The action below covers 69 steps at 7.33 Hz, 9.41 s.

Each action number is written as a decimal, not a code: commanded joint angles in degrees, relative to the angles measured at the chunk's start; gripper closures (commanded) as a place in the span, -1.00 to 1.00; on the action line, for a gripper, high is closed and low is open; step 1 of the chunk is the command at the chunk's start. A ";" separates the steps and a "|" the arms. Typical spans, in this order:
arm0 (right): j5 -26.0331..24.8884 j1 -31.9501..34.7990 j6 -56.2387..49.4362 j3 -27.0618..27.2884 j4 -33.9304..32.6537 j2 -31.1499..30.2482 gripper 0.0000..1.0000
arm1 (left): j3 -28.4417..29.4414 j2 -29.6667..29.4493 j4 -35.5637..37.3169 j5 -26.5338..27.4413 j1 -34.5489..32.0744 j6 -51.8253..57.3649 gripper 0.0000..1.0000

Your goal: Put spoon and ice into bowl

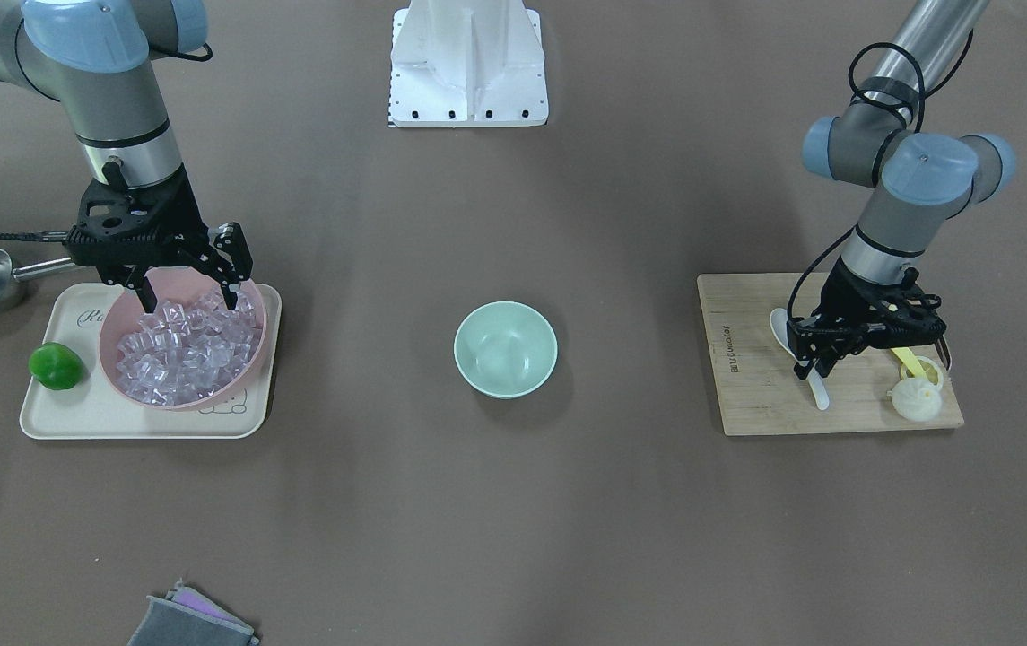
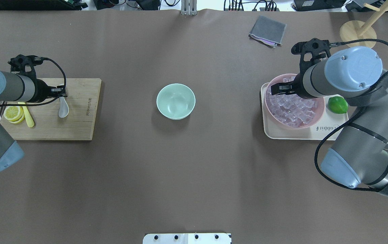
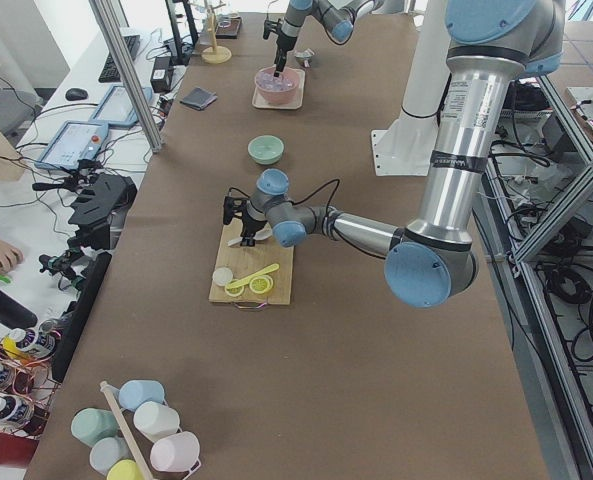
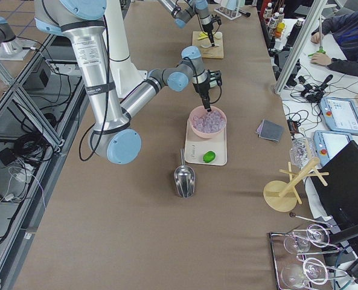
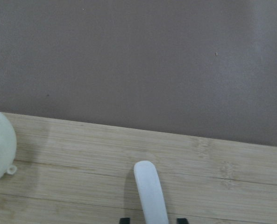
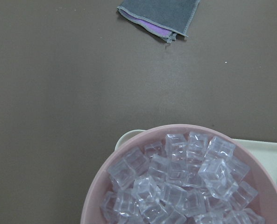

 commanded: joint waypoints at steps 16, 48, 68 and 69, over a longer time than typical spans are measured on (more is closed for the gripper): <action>3.47 2.61 -7.05 -6.68 10.93 -0.52 -0.83 | -1.06 -30.39 28.44 21.57 17.49 -36.72 1.00; 4.08 -5.56 37.94 -6.50 3.19 -1.50 -0.09 | -23.45 -8.70 42.24 -10.65 -9.92 34.47 -0.97; -11.28 -12.67 13.07 -14.72 -2.87 27.12 1.00 | -9.50 1.40 54.81 -28.58 -33.97 65.14 -0.97; -13.47 -14.25 13.25 -18.86 -2.69 30.20 1.00 | -9.30 2.45 55.07 -28.76 -37.66 65.14 -0.97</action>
